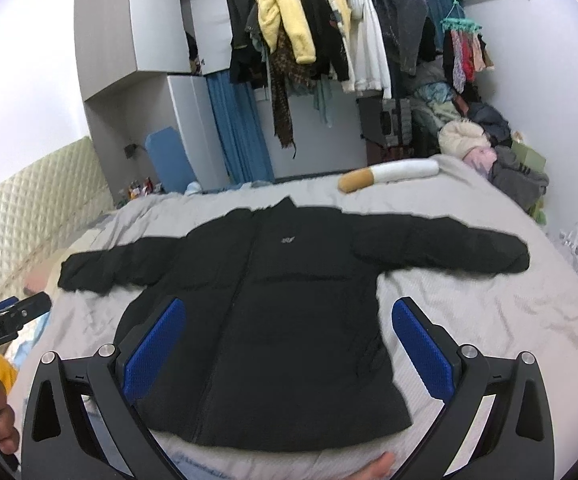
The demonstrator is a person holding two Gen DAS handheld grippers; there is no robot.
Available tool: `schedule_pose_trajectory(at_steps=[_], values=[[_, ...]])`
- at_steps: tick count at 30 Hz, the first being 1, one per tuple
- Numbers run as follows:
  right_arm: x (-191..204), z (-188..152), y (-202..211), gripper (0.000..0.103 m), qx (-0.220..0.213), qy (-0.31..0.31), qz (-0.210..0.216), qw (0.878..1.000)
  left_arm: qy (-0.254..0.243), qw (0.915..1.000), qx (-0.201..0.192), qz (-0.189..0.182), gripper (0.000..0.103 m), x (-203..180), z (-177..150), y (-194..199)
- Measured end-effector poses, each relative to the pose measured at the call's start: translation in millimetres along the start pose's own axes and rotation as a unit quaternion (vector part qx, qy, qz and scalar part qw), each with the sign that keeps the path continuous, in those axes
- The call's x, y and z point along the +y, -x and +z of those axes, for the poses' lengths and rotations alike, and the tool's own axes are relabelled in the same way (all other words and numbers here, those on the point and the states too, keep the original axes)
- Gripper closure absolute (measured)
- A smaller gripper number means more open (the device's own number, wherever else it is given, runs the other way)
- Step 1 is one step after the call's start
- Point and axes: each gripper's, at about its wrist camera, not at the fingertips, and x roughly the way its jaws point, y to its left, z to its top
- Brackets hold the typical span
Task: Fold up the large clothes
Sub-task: 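Grasp the black jacket's sleeve cuff with the right gripper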
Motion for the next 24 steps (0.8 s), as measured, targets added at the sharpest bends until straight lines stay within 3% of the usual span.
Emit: schedule_pose_trajectory(at_steps=[7, 14, 17, 24], values=[[-24, 45, 2, 0.000, -0.045, 0.008, -0.032, 0.998, -0.010, 0.9989, -0.031, -0.034, 0.000, -19, 45, -4], [-83, 78, -31, 0.000, -0.076, -0.003, -0.090, 0.993, -0.029, 0.9925, -0.080, -0.088, 0.000, -42, 86, -43], [-108, 77, -56, 0.000, -0.080, -0.003, -0.112, 0.990, -0.019, 0.9918, -0.088, -0.091, 0.000, -38, 86, -70], [-171, 61, -113, 0.000, -0.075, -0.006, -0.153, 0.985, -0.019, 0.9949, -0.063, -0.076, 0.000, -27, 71, -135]])
